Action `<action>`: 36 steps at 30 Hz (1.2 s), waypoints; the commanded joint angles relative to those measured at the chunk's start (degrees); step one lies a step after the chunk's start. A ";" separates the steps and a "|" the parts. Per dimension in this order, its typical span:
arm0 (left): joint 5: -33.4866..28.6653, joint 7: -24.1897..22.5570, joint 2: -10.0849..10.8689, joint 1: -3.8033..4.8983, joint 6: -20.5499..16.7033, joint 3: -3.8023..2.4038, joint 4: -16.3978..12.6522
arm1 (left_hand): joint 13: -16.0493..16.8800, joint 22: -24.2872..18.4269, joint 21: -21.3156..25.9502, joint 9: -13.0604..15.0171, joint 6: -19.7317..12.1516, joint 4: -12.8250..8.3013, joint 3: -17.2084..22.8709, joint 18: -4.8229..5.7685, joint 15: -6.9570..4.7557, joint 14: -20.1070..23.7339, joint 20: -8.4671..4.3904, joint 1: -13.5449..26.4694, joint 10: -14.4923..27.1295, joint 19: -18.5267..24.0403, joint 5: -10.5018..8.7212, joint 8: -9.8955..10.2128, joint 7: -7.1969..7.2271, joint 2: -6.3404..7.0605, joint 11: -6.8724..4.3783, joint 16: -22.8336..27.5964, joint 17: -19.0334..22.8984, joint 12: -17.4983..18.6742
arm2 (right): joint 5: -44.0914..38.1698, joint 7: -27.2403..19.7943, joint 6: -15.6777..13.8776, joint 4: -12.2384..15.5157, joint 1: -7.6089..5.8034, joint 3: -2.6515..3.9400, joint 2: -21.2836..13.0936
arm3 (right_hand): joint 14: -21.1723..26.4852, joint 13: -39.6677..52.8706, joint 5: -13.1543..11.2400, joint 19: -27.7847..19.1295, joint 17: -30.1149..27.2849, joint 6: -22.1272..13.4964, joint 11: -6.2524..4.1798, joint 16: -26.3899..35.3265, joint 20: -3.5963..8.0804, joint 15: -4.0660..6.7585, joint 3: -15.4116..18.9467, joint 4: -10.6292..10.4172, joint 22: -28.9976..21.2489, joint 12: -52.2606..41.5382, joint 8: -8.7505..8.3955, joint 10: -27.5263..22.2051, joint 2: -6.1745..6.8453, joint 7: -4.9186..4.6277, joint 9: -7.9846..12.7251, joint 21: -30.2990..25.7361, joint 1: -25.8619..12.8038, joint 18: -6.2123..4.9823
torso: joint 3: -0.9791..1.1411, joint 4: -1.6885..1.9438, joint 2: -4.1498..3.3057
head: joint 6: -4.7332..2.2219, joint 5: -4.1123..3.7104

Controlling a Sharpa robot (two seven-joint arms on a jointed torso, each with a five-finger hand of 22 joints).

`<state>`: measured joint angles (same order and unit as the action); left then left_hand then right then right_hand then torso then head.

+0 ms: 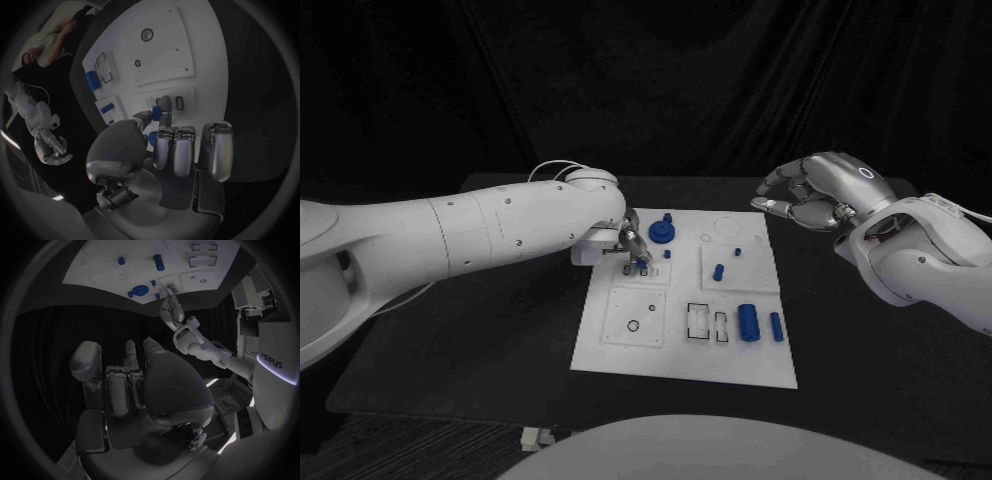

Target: Assemble the parts on the task board

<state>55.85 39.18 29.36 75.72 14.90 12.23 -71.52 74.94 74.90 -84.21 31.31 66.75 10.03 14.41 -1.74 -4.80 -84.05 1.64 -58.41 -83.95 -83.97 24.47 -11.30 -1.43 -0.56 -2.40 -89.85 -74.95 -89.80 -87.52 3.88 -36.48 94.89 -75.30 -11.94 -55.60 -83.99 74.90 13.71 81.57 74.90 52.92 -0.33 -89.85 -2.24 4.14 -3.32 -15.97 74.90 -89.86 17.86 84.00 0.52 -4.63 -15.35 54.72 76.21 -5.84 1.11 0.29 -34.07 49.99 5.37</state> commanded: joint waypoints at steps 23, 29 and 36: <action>-0.45 -1.01 -0.04 -0.92 1.05 -0.03 0.34 | 15.06 8.89 0.29 0.21 0.00 -0.05 0.53 -0.44 0.17 -5.95 0.25 0.38 -6.05 -0.02 -1.13 0.46 -0.33 0.11 0.44 -0.15 -15.05 -0.20 | -0.14 1.25 0.90 -0.12 0.28 0.04 0.10 | -5.95 15.10 0.14 -0.34 14.89 0.23 0.23 -0.01 -0.24 -0.40 0.06 -0.06 6.77 -0.14 0.14 6.00 -0.72 -0.11 -0.08 -0.46 0.13 -0.27 | -0.01 0.03 0.03 | 0.01 0.25; -0.45 -1.04 -0.10 -1.08 1.30 -0.03 0.51 | 15.06 8.83 0.36 0.22 0.00 -0.05 0.57 -0.46 0.18 -5.95 0.25 0.37 -6.05 0.04 -1.18 0.47 -0.33 0.10 0.44 -0.15 -15.05 -0.20 | -0.14 1.31 1.00 -0.12 0.29 0.04 0.04 | -5.95 15.10 0.14 -0.34 14.89 0.23 0.23 -0.01 -0.24 -0.40 0.06 -0.06 6.77 -0.14 0.14 6.00 -0.72 -0.11 -0.08 -0.46 0.13 -0.27 | 0.01 0.02 0.04 | 0.01 0.23; -0.45 -1.11 -0.17 -1.29 1.44 -0.03 0.52 | 15.06 8.82 0.37 0.23 0.00 -0.05 0.60 -0.46 0.18 -5.95 0.25 0.37 -6.05 0.05 -1.25 0.48 -0.34 0.07 0.44 -0.15 -15.05 -0.20 | -0.13 1.42 1.17 -0.10 0.30 0.04 0.06 | -5.95 15.10 0.14 -0.34 14.89 0.23 0.23 -0.01 -0.24 -0.40 0.06 -0.06 6.77 -0.14 0.14 6.00 -0.72 -0.11 -0.08 -0.46 0.13 -0.27 | 0.01 0.01 0.02 | 0.01 0.17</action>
<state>55.78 39.01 29.33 74.58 15.58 12.23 -70.94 74.92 74.94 -84.21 31.49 66.75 10.03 14.74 -1.73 -4.80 -84.06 1.64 -58.41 -83.95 -83.97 23.57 -11.09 -1.43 -0.56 -2.40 -89.85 -74.93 -89.80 -87.51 4.20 -35.65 94.76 -75.14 -11.94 -55.51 -83.99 74.90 13.71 81.57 74.90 52.92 -0.33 -89.85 -2.24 4.14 -3.32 -15.97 74.94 -89.86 17.86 84.00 0.28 -4.63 -15.35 54.51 76.45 -5.83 1.11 0.30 -34.03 49.99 5.57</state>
